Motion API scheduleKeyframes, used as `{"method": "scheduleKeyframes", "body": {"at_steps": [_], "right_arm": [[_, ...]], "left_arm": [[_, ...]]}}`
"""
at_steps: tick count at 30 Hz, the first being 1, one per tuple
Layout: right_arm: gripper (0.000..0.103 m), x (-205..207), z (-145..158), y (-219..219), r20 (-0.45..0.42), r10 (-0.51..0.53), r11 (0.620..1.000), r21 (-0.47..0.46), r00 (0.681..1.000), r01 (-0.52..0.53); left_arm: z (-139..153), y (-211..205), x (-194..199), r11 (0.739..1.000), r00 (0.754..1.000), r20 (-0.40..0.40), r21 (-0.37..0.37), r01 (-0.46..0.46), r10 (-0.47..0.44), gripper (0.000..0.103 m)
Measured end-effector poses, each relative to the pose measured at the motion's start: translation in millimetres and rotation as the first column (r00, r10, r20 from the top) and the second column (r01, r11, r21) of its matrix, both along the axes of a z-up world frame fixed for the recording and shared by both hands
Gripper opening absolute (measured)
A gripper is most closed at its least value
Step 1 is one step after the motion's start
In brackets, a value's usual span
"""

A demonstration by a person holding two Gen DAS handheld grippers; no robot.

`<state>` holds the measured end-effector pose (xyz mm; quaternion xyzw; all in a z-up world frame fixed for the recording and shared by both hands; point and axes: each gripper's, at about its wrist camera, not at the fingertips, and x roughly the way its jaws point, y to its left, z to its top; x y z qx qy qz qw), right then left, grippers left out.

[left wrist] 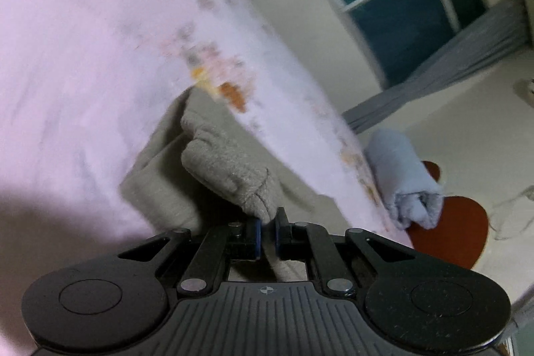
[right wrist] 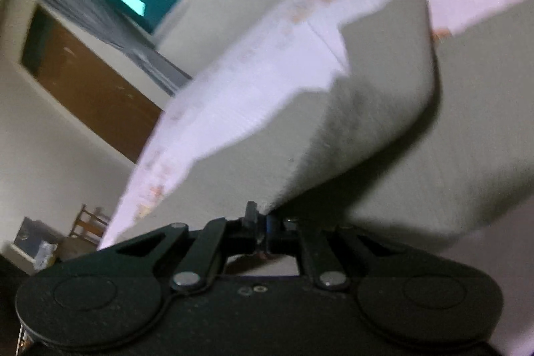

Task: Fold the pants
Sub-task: 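Lift the waistband with both grippers and fold it over toward the leg cuffs, then open both grippers to release the folded waistband onto the legs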

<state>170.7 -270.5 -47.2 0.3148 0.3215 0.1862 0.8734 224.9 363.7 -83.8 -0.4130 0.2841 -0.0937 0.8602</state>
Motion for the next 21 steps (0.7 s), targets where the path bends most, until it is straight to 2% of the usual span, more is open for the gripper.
{"method": "scheduleKeyframes", "body": {"at_steps": [2, 4, 5, 6, 8, 10, 13, 14, 16, 17, 18, 21], "right_arm": [[0.0, -0.2, 1.8, 0.2, 0.015, 0.015, 1.0, -0.008, 1.0, -0.014], [0.0, 3.2, -13.6, 2.6, -0.025, 0.038, 0.998, -0.048, 0.999, -0.039], [0.0, 7.8, -25.7, 5.9, -0.074, 0.038, 0.997, -0.065, 0.997, -0.043], [0.0, 10.2, -37.0, 6.6, -0.117, 0.036, 0.997, -0.071, 0.993, -0.045], [0.0, 7.2, -44.3, 5.2, -0.105, 0.022, 0.998, -0.056, 0.994, -0.028], [0.0, 5.8, -38.8, 6.8, -0.093, 0.015, 0.998, -0.052, 0.996, -0.02], [0.0, -0.1, -24.9, 4.8, -0.032, 0.029, 0.999, -0.043, 0.999, -0.031], [0.0, -0.8, -20.8, 4.4, -0.022, 0.034, 0.999, -0.037, 0.999, -0.035], [0.0, -0.5, -22.1, 1.7, -0.032, 0.036, 0.998, -0.04, 0.999, -0.037], [0.0, -0.1, -27.8, 1.6, -0.057, 0.037, 0.998, -0.058, 0.998, -0.041], [0.0, 2.4, -36.2, 2.0, -0.093, 0.031, 0.997, -0.069, 0.995, -0.037], [0.0, 3.4, -42.7, 0.7, -0.098, -0.003, 1.0, -0.031, 0.995, -0.001]], "left_arm": [[-5.0, 4.3, 2.2, 1.0, 0.999, -0.047, 0.007, 0.012, -0.011, 0.008], [-23.9, 8.3, 9.0, 1.0, 0.986, -0.166, 0.012, 0.016, -0.014, 0.008], [-33.2, 9.3, 12.1, 1.0, 0.979, -0.205, 0.009, 0.017, -0.015, 0.008], [-38.5, 8.5, 14.0, 1.0, 0.979, -0.205, -0.001, 0.017, -0.017, 0.008], [-35.2, 7.7, 15.4, 1.0, 0.982, -0.19, -0.005, 0.007, -0.008, 0.008], [-22.9, 7.5, 14.1, 1.0, 0.99, -0.138, 0.005, 0.014, -0.013, 0.008], [-11.9, 9.4, 16.0, 1.0, 0.997, -0.076, -0.019, 0.025, -0.026, 0.008], [-15.1, 11.9, 17.9, 1.0, 0.995, -0.095, -0.012, 0.028, -0.029, 0.008], [-33.9, 12.9, 23.0, 0.999, 0.981, -0.19, 0.014, 0.041, -0.038, 0.008], [-43.2, 13.3, 23.7, 0.999, 0.976, -0.214, -0.001, 0.045, -0.044, 0.01], [-48.8, 13.6, 21.7, 0.999, 0.978, -0.207, -0.024, 0.029, -0.034, 0.01], [-46.2, 11.7, 15.4, 1.0, 0.983, -0.183, -0.025, 0.004, -0.009, 0.01]]}}
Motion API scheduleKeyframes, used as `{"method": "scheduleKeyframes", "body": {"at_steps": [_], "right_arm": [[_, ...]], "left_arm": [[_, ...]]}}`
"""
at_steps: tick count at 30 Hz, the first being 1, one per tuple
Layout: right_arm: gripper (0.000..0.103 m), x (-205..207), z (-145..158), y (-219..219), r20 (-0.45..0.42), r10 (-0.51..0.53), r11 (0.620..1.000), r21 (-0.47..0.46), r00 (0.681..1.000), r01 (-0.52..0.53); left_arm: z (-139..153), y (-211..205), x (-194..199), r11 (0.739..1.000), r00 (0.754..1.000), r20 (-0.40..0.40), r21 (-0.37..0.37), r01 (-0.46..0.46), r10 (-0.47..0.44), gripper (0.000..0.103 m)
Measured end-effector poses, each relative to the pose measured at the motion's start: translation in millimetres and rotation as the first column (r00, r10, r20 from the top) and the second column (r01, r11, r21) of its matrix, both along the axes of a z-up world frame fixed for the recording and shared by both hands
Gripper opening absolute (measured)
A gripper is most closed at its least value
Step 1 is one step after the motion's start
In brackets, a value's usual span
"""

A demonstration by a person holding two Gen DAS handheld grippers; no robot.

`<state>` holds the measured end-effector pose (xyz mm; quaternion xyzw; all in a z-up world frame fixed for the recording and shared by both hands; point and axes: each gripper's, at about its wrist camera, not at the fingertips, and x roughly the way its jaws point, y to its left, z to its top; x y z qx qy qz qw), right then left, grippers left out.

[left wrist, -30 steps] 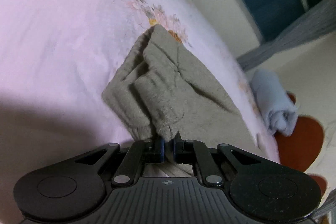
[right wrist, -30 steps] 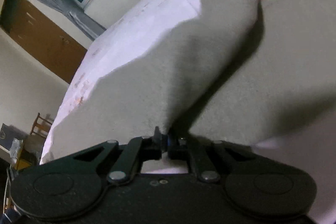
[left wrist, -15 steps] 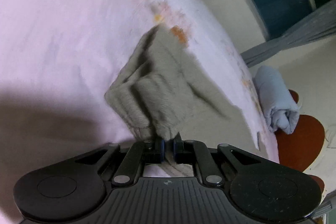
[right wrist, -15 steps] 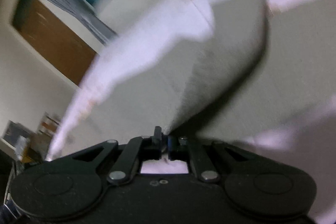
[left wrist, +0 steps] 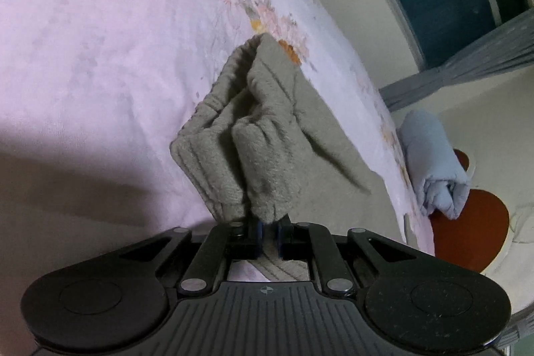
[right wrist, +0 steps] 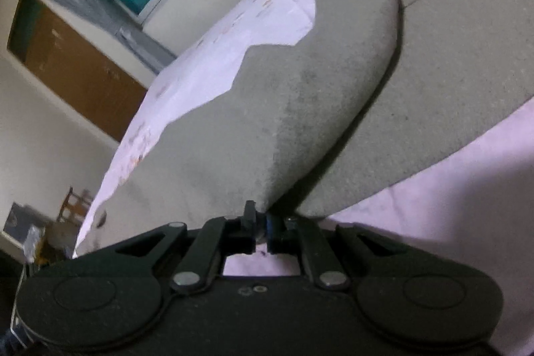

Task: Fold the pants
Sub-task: 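Open both grippers to release the folded waistband onto the legs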

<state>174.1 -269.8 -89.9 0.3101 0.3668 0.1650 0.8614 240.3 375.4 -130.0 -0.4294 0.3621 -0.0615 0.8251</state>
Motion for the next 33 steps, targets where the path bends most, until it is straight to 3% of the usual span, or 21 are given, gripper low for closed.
{"method": "scheduleKeyframes", "body": {"at_steps": [3, 6, 7, 8, 9, 11, 16, 20, 23, 27, 33], "right_arm": [[0.007, 2.9, 4.6, -1.6, -0.004, -0.007, 1.0, 0.003, 1.0, 0.007], [0.019, -9.3, 22.3, -19.5, 0.045, -0.067, 0.997, -0.034, 0.997, 0.069], [0.022, -12.1, 27.7, -25.5, 0.059, -0.074, 0.996, -0.037, 0.995, 0.077], [0.024, -14.6, 35.6, -32.7, 0.084, -0.087, 0.994, -0.054, 0.993, 0.092], [0.026, -16.9, 44.4, -39.8, 0.111, -0.101, 0.991, -0.082, 0.989, 0.11], [0.034, -18.9, 59.8, -52.4, 0.152, -0.119, 0.982, -0.131, 0.981, 0.139], [0.04, 10.6, 92.9, -70.7, 0.246, -0.131, 0.952, -0.24, 0.96, 0.192], [0.039, 72.0, 109.1, -61.7, 0.264, -0.082, 0.935, -0.312, 0.961, 0.166], [0.037, 118.5, 107.5, -48.2, 0.192, -0.029, 0.929, -0.358, 0.981, 0.097], [0.036, 163.1, 88.1, -19.1, 0.118, 0.035, 0.894, -0.449, 0.992, 0.022], [0.033, 206.0, 47.5, 0.3, -0.022, 0.02, 0.839, -0.543, 1.0, -0.029]], "left_arm": [[11.0, -7.8, -5.6, 0.998, 1.0, 0.009, 0.067, -0.01, 0.01, 0.014], [35.6, -24.4, -19.2, 0.977, 0.999, 0.042, 0.212, -0.024, 0.015, 0.029], [42.9, -32.3, -24.0, 0.969, 0.998, 0.051, 0.245, -0.035, 0.023, 0.052], [47.6, -37.7, -27.9, 0.958, 0.998, 0.047, 0.283, -0.057, 0.045, 0.096], [56.0, -49.2, -34.5, 0.924, 0.994, 0.05, 0.366, -0.111, 0.099, 0.103], [68.8, -66.0, -45.6, 0.883, 0.989, 0.096, 0.447, -0.141, 0.109, 0.103], [79.9, -113.5, -51.4, 0.851, 0.983, 0.135, 0.495, -0.174, 0.122, 0.103], [84.7, -146.3, -30.1, 0.818, 0.988, 0.134, 0.557, -0.142, 0.08, 0.103], [80.5, -157.3, -12.3, 0.824, 0.994, 0.09, 0.556, -0.107, 0.069, 0.103], [64.1, -159.9, 4.1, 0.801, 0.997, 0.018, 0.595, -0.066, 0.069, 0.103], [51.5, -173.4, 5.7, 0.768, 0.999, 0.031, 0.639, -0.049, 0.039, 0.103]]}}
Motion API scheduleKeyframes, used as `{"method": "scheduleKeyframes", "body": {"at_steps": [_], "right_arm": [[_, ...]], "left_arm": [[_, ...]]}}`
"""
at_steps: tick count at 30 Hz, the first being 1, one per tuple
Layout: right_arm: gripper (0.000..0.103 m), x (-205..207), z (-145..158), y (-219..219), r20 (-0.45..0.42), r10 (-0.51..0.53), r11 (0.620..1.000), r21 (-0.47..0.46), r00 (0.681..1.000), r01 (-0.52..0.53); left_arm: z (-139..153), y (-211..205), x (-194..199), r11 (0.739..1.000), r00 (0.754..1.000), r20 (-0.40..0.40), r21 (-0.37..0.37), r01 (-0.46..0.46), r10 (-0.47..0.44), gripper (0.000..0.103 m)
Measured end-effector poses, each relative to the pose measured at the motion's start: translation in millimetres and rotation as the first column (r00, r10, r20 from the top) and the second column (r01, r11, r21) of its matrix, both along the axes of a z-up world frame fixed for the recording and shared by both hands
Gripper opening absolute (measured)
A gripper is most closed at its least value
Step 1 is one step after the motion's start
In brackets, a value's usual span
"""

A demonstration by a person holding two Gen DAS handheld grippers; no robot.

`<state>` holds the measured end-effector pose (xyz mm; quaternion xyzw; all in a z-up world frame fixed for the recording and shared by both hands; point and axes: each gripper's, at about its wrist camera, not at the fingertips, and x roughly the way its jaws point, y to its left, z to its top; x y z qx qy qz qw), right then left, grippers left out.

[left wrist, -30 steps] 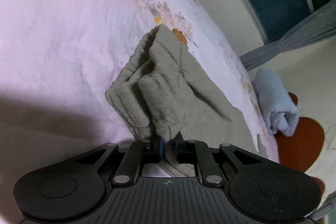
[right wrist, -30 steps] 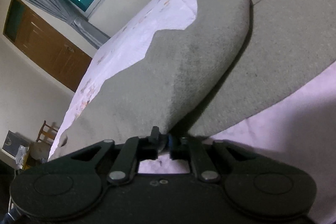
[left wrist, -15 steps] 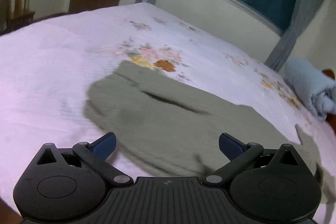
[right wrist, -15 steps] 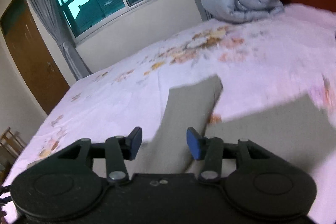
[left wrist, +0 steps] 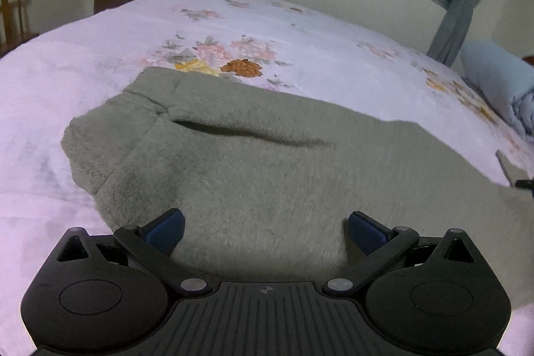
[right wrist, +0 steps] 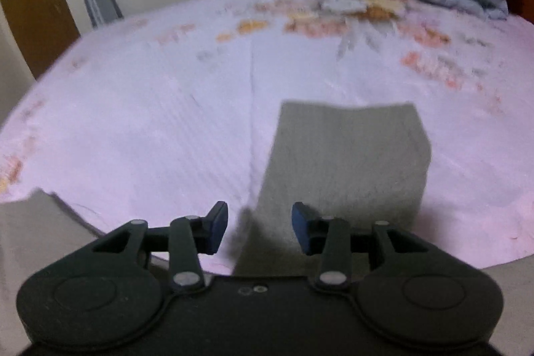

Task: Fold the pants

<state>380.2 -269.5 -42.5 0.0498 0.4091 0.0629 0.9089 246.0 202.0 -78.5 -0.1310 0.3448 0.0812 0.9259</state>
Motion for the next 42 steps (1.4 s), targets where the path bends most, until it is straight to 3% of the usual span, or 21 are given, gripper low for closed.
{"method": "scheduleKeyframes", "body": {"at_steps": [1, 2, 5, 10, 13, 15, 17, 19, 20, 23, 24, 25, 27, 29, 31, 37, 40, 42], "right_arm": [[0.029, 3.5, -5.2, 2.0, -0.017, -0.001, 1.0, -0.021, 1.0, 0.0], [0.011, 5.0, -9.7, 4.1, -0.026, -0.005, 0.999, -0.054, 1.0, 0.004], [0.001, -1.0, -9.4, 1.2, -0.016, -0.008, 0.998, -0.056, 1.0, 0.007], [0.0, -34.1, 36.7, -21.3, 0.125, -0.027, 1.0, 0.012, 0.992, 0.026], [0.0, -73.7, 71.8, -61.5, 0.207, -0.117, 0.986, 0.138, 0.971, 0.089], [0.0, -112.3, 79.1, -101.6, 0.225, -0.23, 0.952, 0.254, 0.947, 0.17], [0.0, -151.8, 67.4, -140.4, 0.214, -0.35, 0.906, 0.325, 0.912, 0.271], [0.0, -185.2, 40.0, -182.6, 0.148, -0.472, 0.827, 0.416, 0.869, 0.378], [0.0, -201.1, 20.2, -204.3, 0.086, -0.539, 0.763, 0.472, 0.838, 0.442], [0.0, -226.4, -20.0, -240.7, -0.047, -0.586, 0.67, 0.533, 0.809, 0.517], [0.003, -233.1, -24.0, -245.5, -0.046, -0.587, 0.659, 0.552, 0.808, 0.51], [0.015, -238.4, -24.1, -247.7, -0.027, -0.585, 0.664, 0.557, 0.811, 0.498], [0.02, -238.1, -15.7, -245.6, 0.021, -0.571, 0.695, 0.545, 0.82, 0.47], [0.033, -229.2, -7.4, -244.5, 0.057, -0.536, 0.734, 0.525, 0.842, 0.432], [0.044, -216.5, -8.8, -251.1, 0.048, -0.531, 0.714, 0.564, 0.846, 0.416], [0.04, -170.3, -32.7, -265.5, -0.05, -0.517, 0.601, 0.689, 0.854, 0.405], [0.031, -146.5, -42.8, -263.6, -0.104, -0.515, 0.587, 0.681, 0.851, 0.438], [0.017, -138.6, -41.2, -257.3, -0.108, -0.496, 0.614, 0.658, 0.862, 0.436]], "left_arm": [[-1.2, -2.6, -0.2, 1.0, 1.0, -0.001, 0.019, 0.005, -0.005, 0.103], [-2.4, -5.3, -0.3, 0.999, 1.0, -0.001, 0.036, 0.008, -0.008, 0.103], [-4.9, -11.7, 2.4, 0.996, 1.0, -0.008, 0.083, 0.011, -0.01, 0.103], [-4.8, -12.2, 1.9, 0.996, 1.0, -0.011, 0.085, 0.007, -0.006, 0.103], [-4.3, -10.5, 1.3, 0.997, 1.0, -0.014, 0.082, 0.016, -0.014, 0.103], [-4.5, -9.7, 0.4, 0.997, 1.0, -0.011, 0.08, 0.019, -0.018, 0.103], [-4.7, -9.4, -0.4, 0.997, 1.0, -0.01, 0.08, 0.022, -0.021, 0.103], [-4.6, -9.6, -0.4, 0.996, 1.0, -0.012, 0.081, 0.022, -0.021, 0.103], [-4.4, -10.1, -0.3, 0.996, 1.0, -0.014, 0.082, 0.022, -0.021, 0.103], [-3.7, -10.2, 1.2, 0.996, 0.999, -0.026, 0.085, 0.026, -0.024, 0.103], [-3.1, -10.4, 1.3, 0.996, 0.999, -0.029, 0.085, 0.027, -0.025, 0.103], [-3.0, -10.5, 1.3, 0.996, 0.999, -0.031, 0.085, 0.029, -0.027, 0.103], [-2.9, -10.3, 1.4, 0.996, 0.999, -0.032, 0.085, 0.03, -0.027, 0.103], [-3.1, -10.4, 1.9, 0.996, 0.999, -0.034, 0.088, 0.03, -0.028, 0.103], [-3.3, -10.7, 2.5, 0.996, 0.999, -0.037, 0.09, 0.029, -0.026, 0.103], [-4.0, -14.0, 3.1, 0.995, 0.999, -0.039, 0.1, 0.012, -0.008, 0.103], [-3.8, -14.9, 5.3, 0.995, 0.999, -0.048, 0.103, 0.002, 0.003, 0.103], [-4.0, -15.1, 5.9, 0.994, 0.999, -0.049, 0.105, -0.004, 0.009, 0.103]]}}
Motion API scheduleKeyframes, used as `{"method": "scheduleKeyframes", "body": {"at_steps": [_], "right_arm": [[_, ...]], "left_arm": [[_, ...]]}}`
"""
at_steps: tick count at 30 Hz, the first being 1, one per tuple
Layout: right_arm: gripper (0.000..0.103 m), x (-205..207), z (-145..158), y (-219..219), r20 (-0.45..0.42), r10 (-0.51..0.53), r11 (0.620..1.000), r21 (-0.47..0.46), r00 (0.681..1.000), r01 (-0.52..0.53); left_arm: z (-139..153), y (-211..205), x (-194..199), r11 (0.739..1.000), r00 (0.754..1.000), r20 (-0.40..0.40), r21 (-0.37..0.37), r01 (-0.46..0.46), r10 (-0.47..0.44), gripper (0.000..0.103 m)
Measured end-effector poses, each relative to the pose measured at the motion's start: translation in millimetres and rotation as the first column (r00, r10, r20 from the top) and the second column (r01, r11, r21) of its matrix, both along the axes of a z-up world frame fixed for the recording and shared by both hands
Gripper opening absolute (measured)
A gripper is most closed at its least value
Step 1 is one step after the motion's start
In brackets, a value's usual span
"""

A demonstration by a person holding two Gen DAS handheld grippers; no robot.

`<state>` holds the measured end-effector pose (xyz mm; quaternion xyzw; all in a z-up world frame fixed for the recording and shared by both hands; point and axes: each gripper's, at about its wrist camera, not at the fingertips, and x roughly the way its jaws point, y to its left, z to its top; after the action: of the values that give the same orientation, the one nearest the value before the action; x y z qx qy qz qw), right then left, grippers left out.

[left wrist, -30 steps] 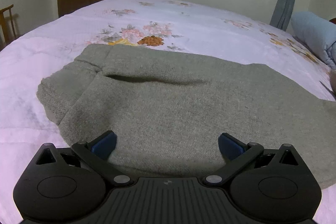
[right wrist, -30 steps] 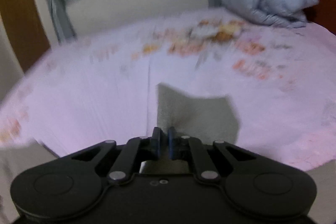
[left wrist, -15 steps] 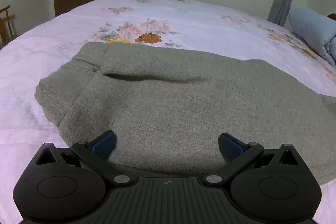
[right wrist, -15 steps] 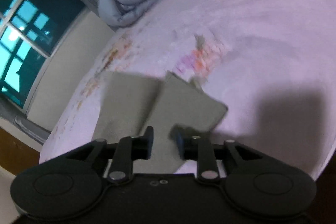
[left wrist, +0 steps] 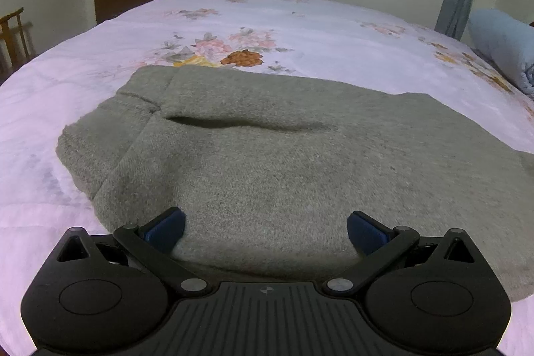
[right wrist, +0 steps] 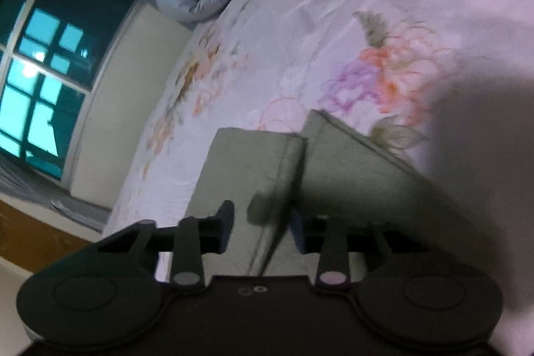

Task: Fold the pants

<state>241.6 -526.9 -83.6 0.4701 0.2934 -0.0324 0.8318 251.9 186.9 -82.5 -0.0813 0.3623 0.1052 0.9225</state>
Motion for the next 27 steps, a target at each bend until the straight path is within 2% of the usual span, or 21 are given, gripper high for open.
{"method": "scheduleKeyframes", "body": {"at_steps": [1, 2, 3, 6, 8, 10, 11, 12, 14, 15, 17, 18, 20, 22, 27], "right_arm": [[0.0, 5.3, 2.6, 4.5, -0.022, 0.015, 1.0, -0.027, 1.0, -0.016], [0.0, 10.1, 6.3, 9.4, -0.043, 0.024, 0.999, -0.046, 0.999, -0.026], [0.0, 13.3, 14.8, 16.1, -0.019, 0.05, 0.997, -0.059, 0.999, -0.051], [0.0, 7.9, 62.9, 33.9, 0.189, 0.098, 0.994, -0.074, 0.977, -0.085], [0.0, -0.6, 101.0, 41.7, 0.3, 0.101, 0.994, -0.07, 0.949, -0.083], [0.0, -24.0, 138.6, 45.6, 0.422, 0.092, 0.995, -0.077, 0.902, -0.065], [0.0, -36.6, 146.4, 44.2, 0.452, 0.069, 0.997, -0.068, 0.89, -0.042], [0.0, -53.0, 147.8, 39.7, 0.454, 0.03, 0.999, -0.042, 0.89, -0.012], [0.0, -77.2, 130.1, 30.3, 0.387, -0.023, 0.997, -0.056, 0.922, 0.049], [0.0, -84.7, 108.8, 24.3, 0.317, -0.048, 0.995, -0.067, 0.947, 0.073], [0.0, -91.0, 57.7, 10.7, 0.146, -0.1, 0.994, -0.024, 0.984, 0.105], [0.0, -95.5, 31.7, 3.9, 0.081, -0.118, 0.993, 0.007, 0.99, 0.118], [0.0, -105.0, -2.0, -4.6, 0.006, -0.151, 0.986, 0.067, 0.989, 0.15], [0.0, -116.4, -16.0, -5.8, 0.028, -0.17, 0.979, 0.12, 0.985, 0.165], [0.0, -124.8, 1.1, -8.2, 0.06, -0.163, 0.981, 0.114, 0.985, 0.156]], "left_arm": [[-0.3, -0.4, -0.2, 1.0, 1.0, 0.001, 0.001, -0.002, 0.002, 0.103], [-0.6, -0.8, -0.8, 1.0, 1.0, 0.004, 0.001, -0.004, 0.004, 0.103], [-0.9, -0.6, -1.3, 1.0, 1.0, 0.006, 0.001, -0.004, 0.004, 0.103], [-1.3, 0.0, -2.0, 1.0, 1.0, 0.011, -0.001, -0.001, 0.001, 0.103], [-1.1, 1.5, -1.9, 1.0, 1.0, 0.011, -0.004, 0.003, -0.003, 0.103], [-2.0, 2.4, -3.1, 1.0, 1.0, 0.019, -0.005, 0.007, -0.007, 0.103], [-2.6, 2.3, -4.4, 1.0, 1.0, 0.025, -0.006, 0.007, -0.007, 0.103], [-3.0, 2.7, -5.2, 1.0, 1.0, 0.03, -0.007, 0.007, -0.007, 0.103], [-3.9, 3.0, -6.9, 1.0, 0.999, 0.039, -0.009, 0.008, -0.008, 0.103], [-4.3, 3.2, -7.3, 1.0, 0.999, 0.042, -0.009, 0.01, -0.009, 0.103], [-4.1, 2.6, -7.9, 1.0, 0.999, 0.041, -0.007, 0.012, -0.011, 0.103], [-3.7, 2.9, -7.8, 1.0, 0.999, 0.039, -0.008, 0.015, -0.015, 0.103], [-2.8, 3.9, -7.7, 1.0, 0.999, 0.033, -0.011, 0.021, -0.021, 0.103], [-1.9, 4.9, -7.9, 1.0, 0.999, 0.028, -0.014, 0.028, -0.028, 0.103], [-1.7, 5.6, -6.9, 1.0, 0.999, 0.027, -0.014, 0.025, -0.025, 0.103]]}}
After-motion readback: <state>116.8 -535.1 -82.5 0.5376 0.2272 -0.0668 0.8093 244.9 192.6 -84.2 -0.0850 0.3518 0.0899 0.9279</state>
